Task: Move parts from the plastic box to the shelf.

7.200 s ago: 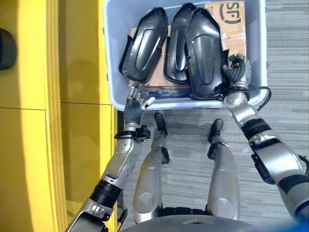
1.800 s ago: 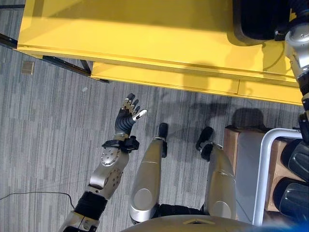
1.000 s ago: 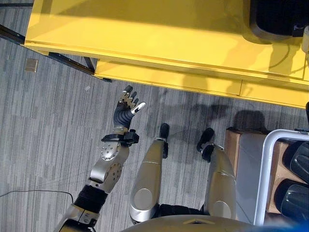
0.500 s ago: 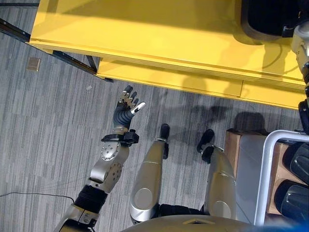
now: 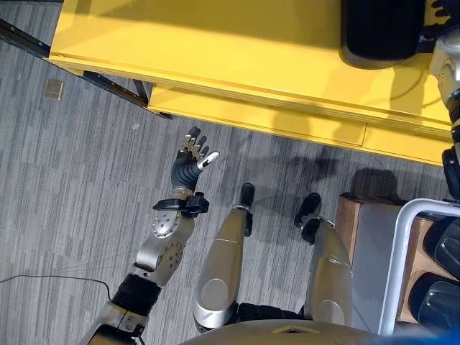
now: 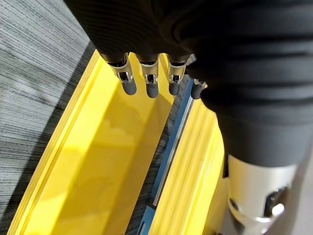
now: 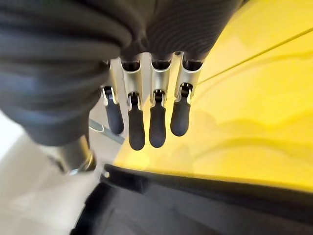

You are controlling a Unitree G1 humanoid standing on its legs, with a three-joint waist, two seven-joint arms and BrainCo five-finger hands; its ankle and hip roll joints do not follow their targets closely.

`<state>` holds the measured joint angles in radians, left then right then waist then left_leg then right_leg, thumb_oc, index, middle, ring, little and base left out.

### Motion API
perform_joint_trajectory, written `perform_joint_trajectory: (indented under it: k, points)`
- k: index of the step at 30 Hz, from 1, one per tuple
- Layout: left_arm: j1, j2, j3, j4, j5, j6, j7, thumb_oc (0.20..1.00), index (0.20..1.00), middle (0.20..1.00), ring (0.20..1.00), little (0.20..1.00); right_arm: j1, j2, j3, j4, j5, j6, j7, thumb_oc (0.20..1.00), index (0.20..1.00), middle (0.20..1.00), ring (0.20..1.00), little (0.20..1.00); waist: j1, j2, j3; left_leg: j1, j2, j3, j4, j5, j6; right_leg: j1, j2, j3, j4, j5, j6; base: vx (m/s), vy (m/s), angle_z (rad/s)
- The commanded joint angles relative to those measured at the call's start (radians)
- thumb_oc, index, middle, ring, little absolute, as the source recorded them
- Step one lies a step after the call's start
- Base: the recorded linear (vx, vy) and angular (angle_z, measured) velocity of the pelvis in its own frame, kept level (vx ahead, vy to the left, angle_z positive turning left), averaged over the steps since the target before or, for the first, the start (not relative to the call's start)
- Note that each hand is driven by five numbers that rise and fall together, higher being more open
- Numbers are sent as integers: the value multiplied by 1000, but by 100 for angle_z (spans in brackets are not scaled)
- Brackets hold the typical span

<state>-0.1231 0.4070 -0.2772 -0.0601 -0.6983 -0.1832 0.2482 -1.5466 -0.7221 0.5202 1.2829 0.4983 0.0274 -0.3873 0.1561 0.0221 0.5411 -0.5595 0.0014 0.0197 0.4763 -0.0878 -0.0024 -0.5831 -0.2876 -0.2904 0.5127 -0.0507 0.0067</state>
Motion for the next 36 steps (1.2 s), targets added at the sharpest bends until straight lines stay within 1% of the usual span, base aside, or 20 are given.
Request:
perform_joint_trajectory:
  k: [1, 6, 7, 10, 13, 16, 20, 21, 22, 25, 28, 32, 36]
  points:
    - [21, 35, -35, -86, -13, -56, 15, 1000, 1000, 1000, 1000, 1000, -70, -5, 34, -29, 37, -59, -32, 1000, 1000, 1000, 1000, 1000, 5, -3, -76, 16, 77, 4, 28, -66, -84, 32, -56, 36, 24, -44, 128, 0, 0, 0]
    - [20, 39, -35, -82, -19, -57, 18, 1000, 1000, 1000, 1000, 1000, -74, 12, 33, -83, 46, -72, -49, 1000, 1000, 1000, 1000, 1000, -4, -5, -79, 21, 78, 8, 24, -64, -84, 32, -54, 40, 20, -40, 127, -17, 2, 0]
    - [20, 39, -35, -82, -20, -56, 17, 1000, 1000, 1000, 1000, 1000, -73, 12, 31, -97, 47, -75, -49, 1000, 1000, 1000, 1000, 1000, -6, -6, -74, 11, 75, 14, 22, -40, -78, 25, -57, 35, 12, -17, 117, -89, 15, -1]
    - [24, 41, -35, -83, -25, -55, 14, 1000, 1000, 1000, 1000, 1000, -69, 14, 36, -165, 35, -86, -66, 1000, 1000, 1000, 1000, 1000, -15, -10, -78, 13, 75, 16, 20, -38, -79, 26, -56, 38, 7, -13, 117, -29, 5, 0]
    - [24, 41, -29, -80, -27, -58, 17, 1000, 1000, 1000, 1000, 1000, -54, 9, 35, -287, 5, -105, -91, 1000, 1000, 1000, 1000, 1000, -30, -16, -79, 18, 79, 17, 22, -39, -81, 28, -53, 43, 7, -12, 117, 0, 0, 0]
    - [26, 38, -22, -78, -25, -59, 19, 1000, 1000, 1000, 1000, 1000, -31, 4, 21, -371, -8, -117, -106, 1000, 1000, 1000, 1000, 1000, -38, -18, -79, 22, 81, 20, 19, -38, -82, 30, -51, 46, 4, -11, 117, 0, 0, 0]
    - [37, 32, -12, -71, -25, -55, 21, 1000, 1000, 1000, 1000, 1000, 48, -2, -39, -541, -36, -133, -134, 1000, 1000, 1000, 1000, 1000, -51, -21, -80, 32, 83, 26, 14, -39, -83, 35, -48, 51, 2, -10, 117, 5, 4, -7]
    - [45, 28, -7, -72, -21, -49, 24, 1000, 1000, 1000, 1000, 1000, 120, 1, -97, -673, -79, -139, -160, 1000, 1000, 1000, 1000, 1000, -62, -21, -79, 37, 85, 27, 14, -41, -83, 39, -47, 54, 0, -10, 117, 8, -7, -8]
    - [46, 29, -8, -72, -21, -49, 25, 1000, 1000, 1000, 1000, 1000, 122, 1, -98, -674, -80, -139, -160, 1000, 1000, 1000, 1000, 1000, -61, -22, -80, 37, 85, 27, 14, -41, -83, 39, -47, 54, 0, -10, 117, 8, -6, -5]
    - [60, 27, 2, -76, -15, -47, 25, 1000, 1000, 1000, 1000, 1000, 210, 12, -164, -785, -149, -136, -182, 1000, 1000, 1000, 1000, 1000, -69, -17, -79, 41, 87, 29, 17, -44, -82, 39, -47, 56, 4, -13, 118, 0, -1, -3]
    - [71, 23, 10, -79, -7, -46, 26, 1000, 1000, 1000, 1000, 1000, 286, 23, -223, -855, -232, -122, -205, 1000, 1000, 1000, 1000, 1000, -74, -13, -76, 40, 87, 31, 24, -47, -80, 37, -48, 58, 10, -16, 119, -3, -4, -1]
    - [85, 18, 17, -83, 1, -46, 28, 1000, 1000, 1000, 1000, 1000, 381, 49, -287, -910, -275, -116, -214, 1000, 1000, 1000, 1000, 1000, -81, -8, -73, 33, 90, 33, 37, -51, -78, 31, -49, 62, 21, -21, 117, 0, 0, 0]
    - [94, 14, 20, -87, 9, -44, 29, 1000, 1000, 1000, 1000, 1000, 458, 74, -326, -942, -311, -110, -219, 1000, 1000, 1000, 1000, 1000, -84, -4, -70, 28, 92, 36, 42, -52, -77, 26, -49, 63, 27, -22, 116, -6, -8, -5]
